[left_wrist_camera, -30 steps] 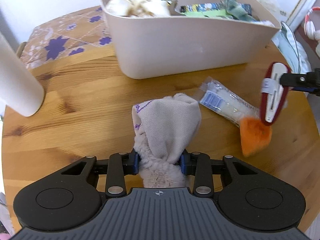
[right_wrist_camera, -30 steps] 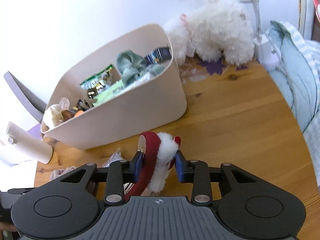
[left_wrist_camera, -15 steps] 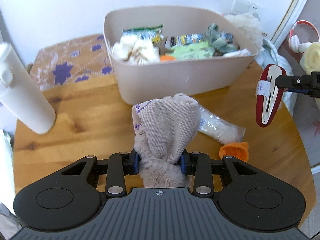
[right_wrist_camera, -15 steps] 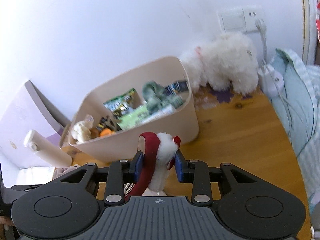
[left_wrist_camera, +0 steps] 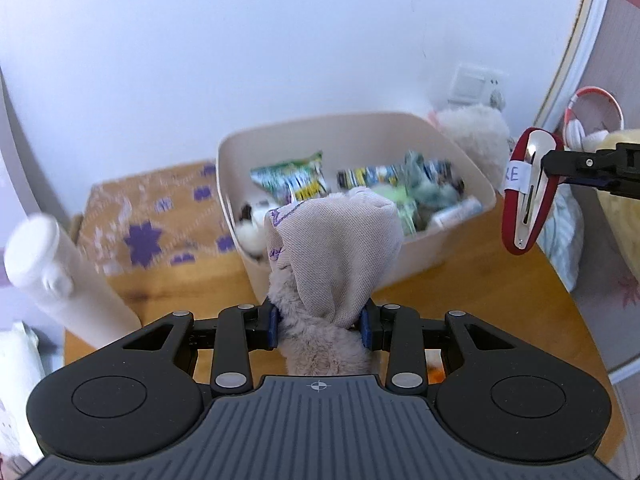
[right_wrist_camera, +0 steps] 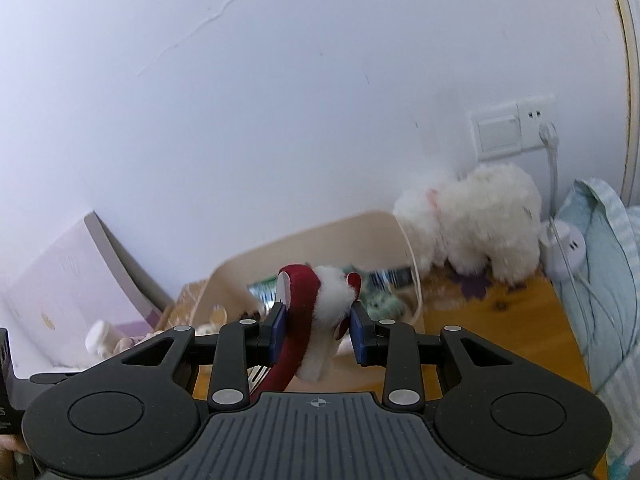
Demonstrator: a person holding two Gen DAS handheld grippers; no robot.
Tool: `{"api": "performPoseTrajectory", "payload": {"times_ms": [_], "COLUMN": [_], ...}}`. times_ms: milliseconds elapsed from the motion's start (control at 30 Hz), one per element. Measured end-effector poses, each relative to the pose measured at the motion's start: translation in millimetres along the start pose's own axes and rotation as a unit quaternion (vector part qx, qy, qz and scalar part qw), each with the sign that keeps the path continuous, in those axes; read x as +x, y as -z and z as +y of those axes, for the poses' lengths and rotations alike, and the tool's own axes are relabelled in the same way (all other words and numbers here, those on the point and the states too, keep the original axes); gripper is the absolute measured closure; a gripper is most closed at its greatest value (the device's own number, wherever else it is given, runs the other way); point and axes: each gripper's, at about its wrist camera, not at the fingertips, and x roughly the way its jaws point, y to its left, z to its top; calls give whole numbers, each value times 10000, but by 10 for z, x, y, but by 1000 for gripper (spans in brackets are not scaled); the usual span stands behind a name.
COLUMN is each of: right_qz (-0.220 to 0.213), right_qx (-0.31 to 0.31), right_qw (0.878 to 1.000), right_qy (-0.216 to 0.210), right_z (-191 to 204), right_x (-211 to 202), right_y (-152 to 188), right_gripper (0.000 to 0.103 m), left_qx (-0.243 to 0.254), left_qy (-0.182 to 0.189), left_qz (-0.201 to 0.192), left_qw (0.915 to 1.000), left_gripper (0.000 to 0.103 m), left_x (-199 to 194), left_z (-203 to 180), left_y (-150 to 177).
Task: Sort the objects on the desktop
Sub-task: 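Carry the beige sock and red hair clip up over the basket, then open both tools to drop the beige sock and red hair clip into the basket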
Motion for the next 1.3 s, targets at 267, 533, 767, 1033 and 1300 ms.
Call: {"api": "performPoseTrajectory", "payload": {"times_ms": [267,533,767,1033,1300], "right_qz": [-129,-11,390,545,85], "right_qx": [-268,-623,-704,-737,-877], "right_qw": [9996,9978,9956,9942,9945], "right_qy": [-11,247,473,555,558], "right_z": [101,161,116,94,-26], "right_x": [261,786,1221,1296,803], "right_y": [-269,-394,-315,-265,-170], "right_gripper": [72,72,71,26,5], "left_qx": [100,-291,-316,-280,66], "left_qy": [-232,-491,-767,-849,-669], "left_qz": [-262,-30,351,438,301], "left_qw": [9993,9984,9959,9950,9973], "left_gripper": [67,67,67,29,26], "left_x": [172,588,909,868,610], "left_z": [-41,-71,-141,-225,-365], "left_y": [-396,-679,-675,-630,-507]}}
